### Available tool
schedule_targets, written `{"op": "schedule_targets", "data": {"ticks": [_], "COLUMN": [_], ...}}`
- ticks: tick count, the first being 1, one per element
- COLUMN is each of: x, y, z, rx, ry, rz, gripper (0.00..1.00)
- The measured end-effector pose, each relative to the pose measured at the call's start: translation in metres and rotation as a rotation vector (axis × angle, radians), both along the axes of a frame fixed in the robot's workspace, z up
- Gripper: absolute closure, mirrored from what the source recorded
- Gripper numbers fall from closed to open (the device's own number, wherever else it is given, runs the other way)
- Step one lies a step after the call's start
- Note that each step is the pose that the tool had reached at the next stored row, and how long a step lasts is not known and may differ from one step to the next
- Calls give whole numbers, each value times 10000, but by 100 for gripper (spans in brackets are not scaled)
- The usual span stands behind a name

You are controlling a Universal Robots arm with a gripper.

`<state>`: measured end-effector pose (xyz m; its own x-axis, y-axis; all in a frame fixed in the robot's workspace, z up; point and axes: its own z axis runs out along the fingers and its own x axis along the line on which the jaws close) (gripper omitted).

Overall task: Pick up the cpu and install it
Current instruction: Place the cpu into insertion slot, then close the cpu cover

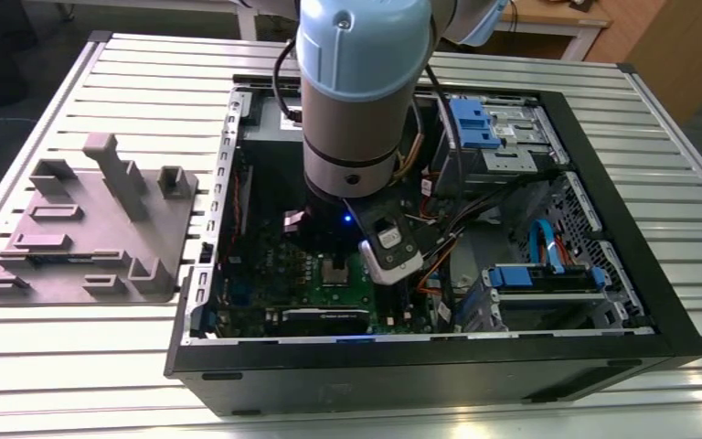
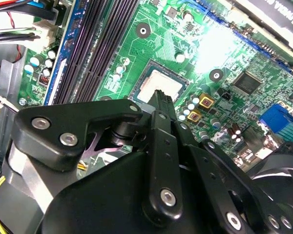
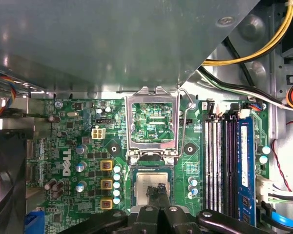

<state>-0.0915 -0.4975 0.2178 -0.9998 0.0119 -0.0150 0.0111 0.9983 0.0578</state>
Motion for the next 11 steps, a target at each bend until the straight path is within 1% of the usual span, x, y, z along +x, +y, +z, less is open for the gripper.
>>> {"op": "schedule_targets", "data": {"ticks": [3, 5, 11], "x": [0, 0, 0], "y": [0, 0, 0], "z": [3, 24, 28], "rx": [-3, -3, -3], "ry": [1, 1, 2], "rz": [1, 0, 0], "gripper": [90, 90, 90]}}
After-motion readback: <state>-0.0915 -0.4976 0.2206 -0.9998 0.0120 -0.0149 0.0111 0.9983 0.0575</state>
